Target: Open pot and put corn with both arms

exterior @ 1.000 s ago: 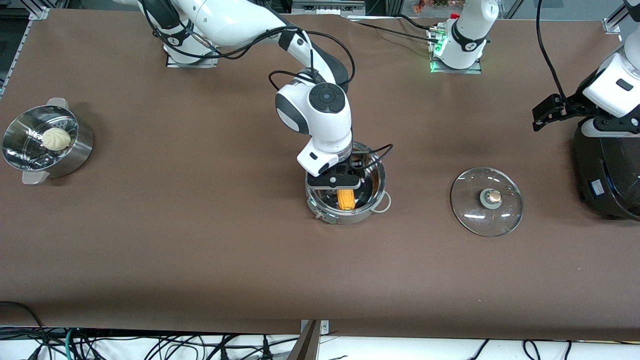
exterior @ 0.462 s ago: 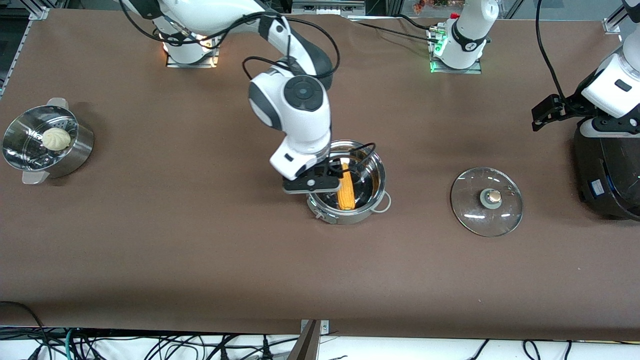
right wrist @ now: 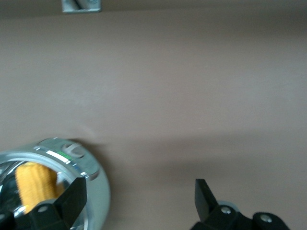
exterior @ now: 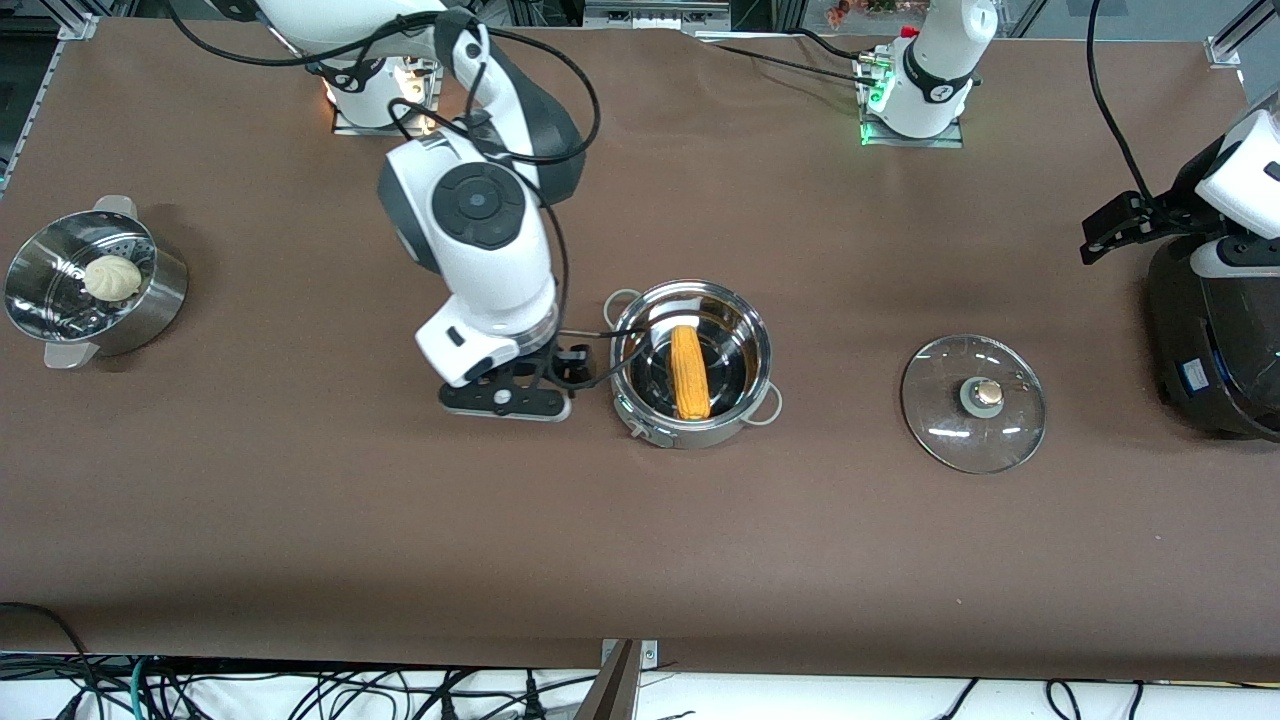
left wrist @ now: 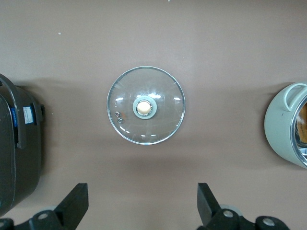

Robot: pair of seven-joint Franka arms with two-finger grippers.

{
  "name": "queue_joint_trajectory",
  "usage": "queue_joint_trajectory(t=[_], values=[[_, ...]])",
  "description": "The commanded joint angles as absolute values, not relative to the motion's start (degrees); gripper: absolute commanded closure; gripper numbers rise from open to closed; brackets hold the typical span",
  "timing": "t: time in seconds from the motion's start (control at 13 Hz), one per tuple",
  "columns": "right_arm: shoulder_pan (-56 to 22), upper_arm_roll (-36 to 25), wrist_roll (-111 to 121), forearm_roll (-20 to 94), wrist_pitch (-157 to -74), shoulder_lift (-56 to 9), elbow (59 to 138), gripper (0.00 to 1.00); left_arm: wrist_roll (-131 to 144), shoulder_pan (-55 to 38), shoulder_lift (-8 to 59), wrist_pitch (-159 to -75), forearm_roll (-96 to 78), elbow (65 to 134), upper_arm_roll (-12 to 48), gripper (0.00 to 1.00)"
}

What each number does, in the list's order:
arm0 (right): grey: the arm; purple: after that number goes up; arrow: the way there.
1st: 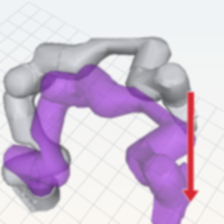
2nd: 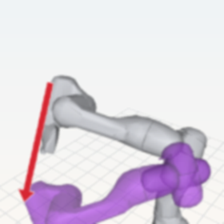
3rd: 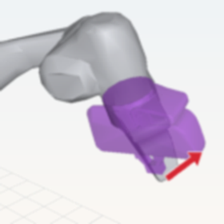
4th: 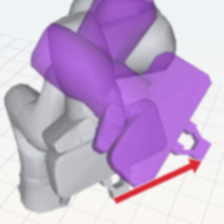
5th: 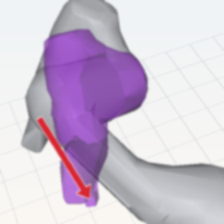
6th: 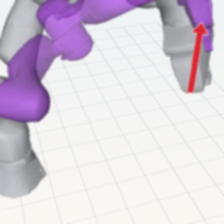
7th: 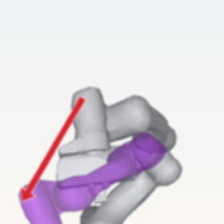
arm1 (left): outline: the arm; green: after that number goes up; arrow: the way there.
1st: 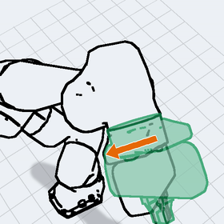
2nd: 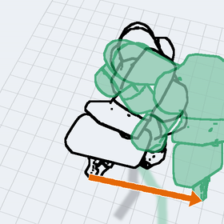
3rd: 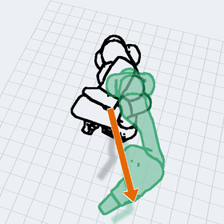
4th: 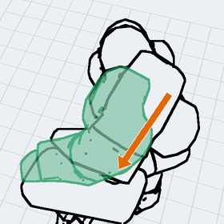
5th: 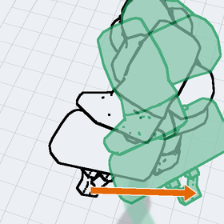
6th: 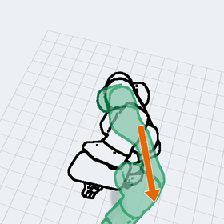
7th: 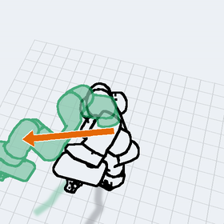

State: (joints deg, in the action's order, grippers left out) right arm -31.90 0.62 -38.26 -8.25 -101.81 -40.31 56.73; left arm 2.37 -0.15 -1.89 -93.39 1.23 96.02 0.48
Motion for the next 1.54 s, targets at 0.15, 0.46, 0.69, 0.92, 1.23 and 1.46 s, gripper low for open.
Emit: queue_joint_trajectory(t=[0.15,0.46,0.69,0.92,1.23,1.46], values=[[-31.73,-3.68,-31.04,-8.26,-97.91,-37.97,57.57,0.0,2.2,0.08,-3.08,-93.08,0.09,97.21,0.44,0.0],[-27.18,-4.04,-25.16,-4.24,-96.51,-36.83,57.57,0.0,-0.16,0.44,-2.81,-93.08,-0.44,97.12,0.88,0.0],[-21.99,-4.13,-18.91,-2.55,-93.35,-34.82,57.57,0.0,-0.18,0.62,-2.46,-92.99,-0.61,96.86,0.88,0.0],[-18.82,-5.7,-16.1,-2.64,-87.13,-32.79,57.57,0.0,0.0,0.53,-2.02,-92.64,-0.62,96.33,0.88,0.0],[-17.93,-11.24,-8.45,-2.37,-84.11,-31.47,57.57,0.0,0.18,0.53,-1.58,-92.64,-0.62,96.15,0.88,0.0],[-12.86,-11.6,-5.47,2.53,-84.02,-31.29,57.57,0.0,0.18,0.53,-1.67,-92.55,-0.62,96.15,0.88,0.0]])
